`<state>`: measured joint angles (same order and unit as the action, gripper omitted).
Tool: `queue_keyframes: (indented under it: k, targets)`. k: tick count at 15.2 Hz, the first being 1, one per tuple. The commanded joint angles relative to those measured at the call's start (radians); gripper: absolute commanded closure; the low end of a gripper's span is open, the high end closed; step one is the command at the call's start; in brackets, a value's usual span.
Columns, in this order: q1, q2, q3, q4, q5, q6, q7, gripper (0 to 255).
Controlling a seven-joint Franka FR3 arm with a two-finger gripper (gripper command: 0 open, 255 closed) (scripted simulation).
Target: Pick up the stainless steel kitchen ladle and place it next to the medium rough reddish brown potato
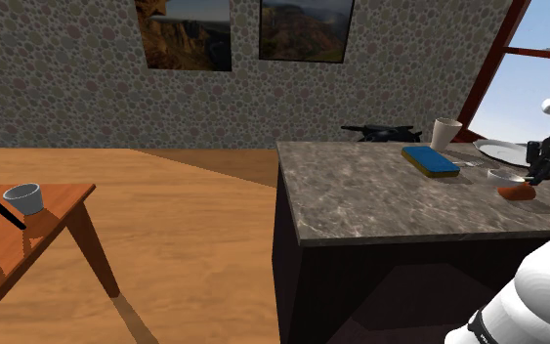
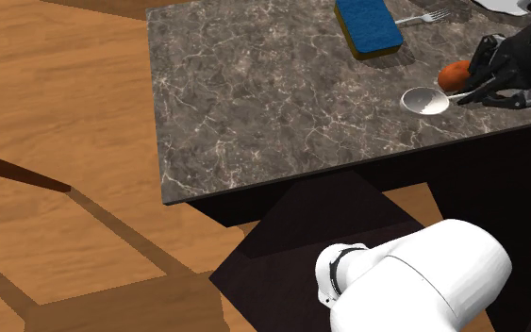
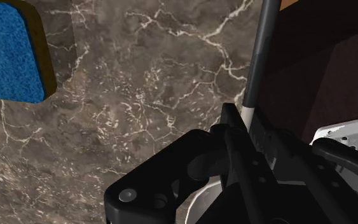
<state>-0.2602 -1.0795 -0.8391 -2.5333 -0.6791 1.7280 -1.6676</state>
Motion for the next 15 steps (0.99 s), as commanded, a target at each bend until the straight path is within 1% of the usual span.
queue_keyframes:
  k: [1, 15]
  targets:
    - [0.007, 0.018, -0.044, 0.026, -0.024, 0.012, -0.031, 255]
    - [-0.007, 0.036, -0.189, -0.104, -0.145, 0.175, -0.013, 255]
